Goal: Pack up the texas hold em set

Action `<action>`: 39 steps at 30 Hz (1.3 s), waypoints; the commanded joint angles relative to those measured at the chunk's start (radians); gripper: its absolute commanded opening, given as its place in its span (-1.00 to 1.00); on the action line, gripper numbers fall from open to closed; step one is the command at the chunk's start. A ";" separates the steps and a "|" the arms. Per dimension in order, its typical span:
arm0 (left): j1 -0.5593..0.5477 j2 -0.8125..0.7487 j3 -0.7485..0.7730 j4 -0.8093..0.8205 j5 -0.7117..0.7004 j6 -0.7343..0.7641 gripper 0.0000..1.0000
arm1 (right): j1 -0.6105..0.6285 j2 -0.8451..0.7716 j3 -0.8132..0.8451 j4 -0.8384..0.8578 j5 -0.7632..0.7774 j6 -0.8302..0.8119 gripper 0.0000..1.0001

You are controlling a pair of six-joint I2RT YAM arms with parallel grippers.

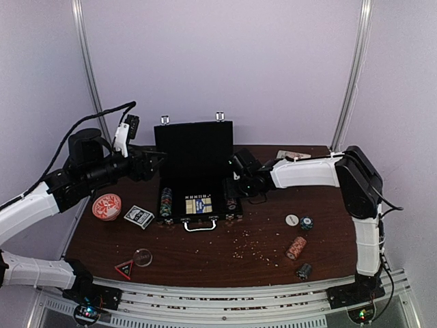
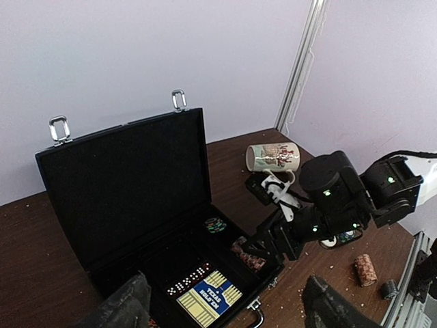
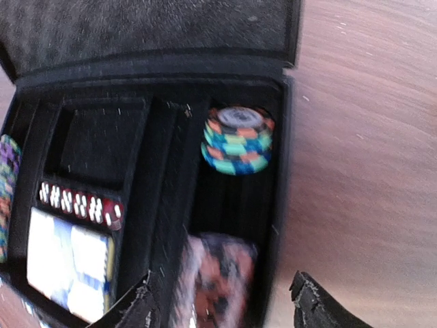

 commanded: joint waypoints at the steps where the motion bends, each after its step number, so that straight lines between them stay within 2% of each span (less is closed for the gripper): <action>1: 0.001 0.005 0.035 0.027 0.005 0.000 0.59 | 0.003 -0.125 -0.101 0.013 0.026 -0.045 0.33; 7: 0.000 0.011 0.036 0.027 0.007 0.000 0.59 | 0.015 -0.174 -0.201 0.046 -0.009 -0.045 0.29; 12: 0.001 0.011 0.036 0.027 0.002 0.000 0.59 | 0.024 -0.162 -0.222 0.039 -0.019 -0.032 0.09; 15: 0.000 0.009 0.034 0.028 0.003 0.002 0.59 | 0.024 -0.154 -0.244 0.057 -0.022 -0.029 0.03; 24: 0.001 0.009 0.034 0.027 0.003 0.001 0.59 | 0.021 -0.071 -0.163 0.040 0.008 -0.001 -0.14; 39: 0.001 0.003 0.036 0.028 0.012 -0.001 0.59 | -0.006 0.045 -0.062 0.071 0.066 -0.002 -0.21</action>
